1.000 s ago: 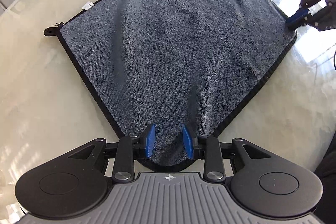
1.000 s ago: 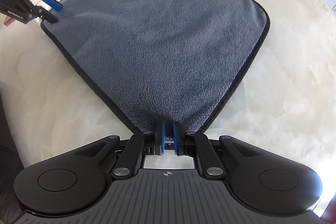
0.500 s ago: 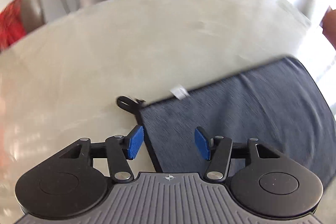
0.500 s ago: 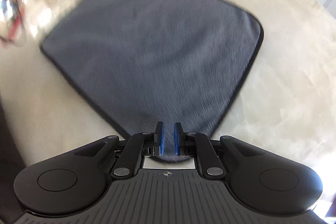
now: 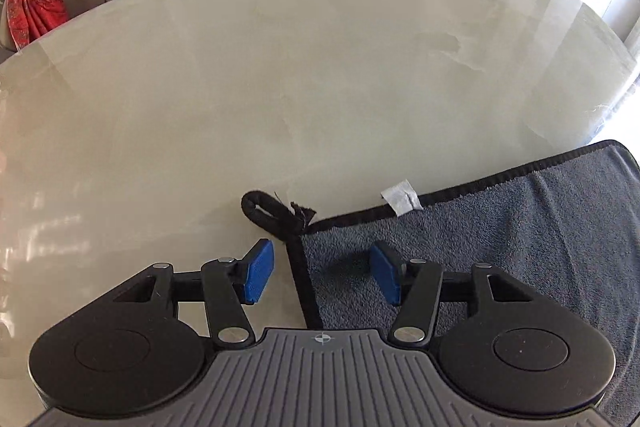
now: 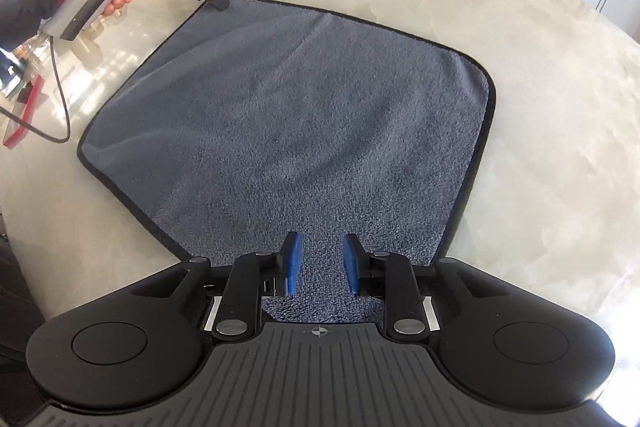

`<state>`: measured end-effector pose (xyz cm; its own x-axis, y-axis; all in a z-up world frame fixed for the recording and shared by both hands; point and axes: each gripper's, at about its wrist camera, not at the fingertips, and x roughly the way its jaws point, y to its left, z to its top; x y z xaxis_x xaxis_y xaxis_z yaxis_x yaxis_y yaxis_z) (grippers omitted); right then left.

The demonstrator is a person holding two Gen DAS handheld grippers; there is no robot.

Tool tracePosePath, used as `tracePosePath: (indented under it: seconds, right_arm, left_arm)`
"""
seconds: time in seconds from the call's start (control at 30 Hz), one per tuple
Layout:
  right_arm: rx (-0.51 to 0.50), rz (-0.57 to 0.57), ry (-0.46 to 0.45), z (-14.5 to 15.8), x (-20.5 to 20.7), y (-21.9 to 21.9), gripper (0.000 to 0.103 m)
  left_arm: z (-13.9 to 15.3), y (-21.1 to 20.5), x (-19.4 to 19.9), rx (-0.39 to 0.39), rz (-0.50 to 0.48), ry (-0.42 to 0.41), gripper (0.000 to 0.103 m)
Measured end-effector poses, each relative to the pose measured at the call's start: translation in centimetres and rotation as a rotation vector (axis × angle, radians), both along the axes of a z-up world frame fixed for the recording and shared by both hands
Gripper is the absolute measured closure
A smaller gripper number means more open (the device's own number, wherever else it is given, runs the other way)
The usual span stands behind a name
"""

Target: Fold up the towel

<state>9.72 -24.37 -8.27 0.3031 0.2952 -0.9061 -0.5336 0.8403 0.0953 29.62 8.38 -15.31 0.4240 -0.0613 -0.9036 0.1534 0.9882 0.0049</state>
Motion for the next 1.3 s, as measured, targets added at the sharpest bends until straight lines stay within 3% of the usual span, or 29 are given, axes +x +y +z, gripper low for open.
tracePosePath:
  seconds: [0.1,0.17,0.3,0.43,0.67,0.77,0.83,0.93,1.1,1.2,1.3]
  right_arm:
    - [0.002,-0.007,0.002,0.0,0.1,-0.1,0.079]
    - [0.0,-0.012,0.002,-0.1,0.3,0.0,0.079]
    - [0.005,-0.013,0.006,-0.3,0.3,0.1,0.079]
    - [0.013,-0.012,0.006,-0.3,0.4,0.3,0.078]
    - [0.012,-0.025,0.013,-0.6,0.8,-0.3,0.078]
    - [0.013,-0.03,0.014,-0.8,0.9,-0.5,0.078]
    - [0.015,-0.031,0.018,-0.9,0.9,-0.5,0.077]
    - [0.013,-0.024,0.021,-0.9,0.7,-0.4,0.074]
    - [0.02,-0.025,0.013,-0.6,0.1,-0.2,0.073]
    - [0.034,-0.028,-0.001,-0.1,-0.5,0.0,0.073]
    - [0.043,-0.031,-0.018,0.3,-1.2,0.4,0.073]
  left_arm:
    - [-0.3,0.2,0.0,-0.008,0.003,-0.001,0.047]
    - [-0.4,-0.1,-0.3,-0.007,-0.012,-0.015,0.054]
    - [-0.3,-0.8,-0.6,0.01,-0.044,-0.036,0.081]
    - [-0.2,-1.4,-0.7,0.056,-0.08,-0.052,0.086]
    - [-0.2,-1.9,-0.3,0.099,-0.101,-0.064,0.085]
    - [0.0,-2.0,-0.9,0.113,-0.114,-0.06,0.079]
    - [0.2,-1.9,-1.5,0.119,-0.105,-0.04,0.061]
    - [0.9,-1.3,-3.6,0.093,-0.099,-0.013,0.053]
    - [0.9,-0.3,-8.6,0.03,-0.07,0.052,0.053]
    - [0.6,0.3,-12.0,-0.039,-0.016,0.089,0.053]
    - [0.5,0.7,-14.9,-0.055,0.045,0.088,0.049]
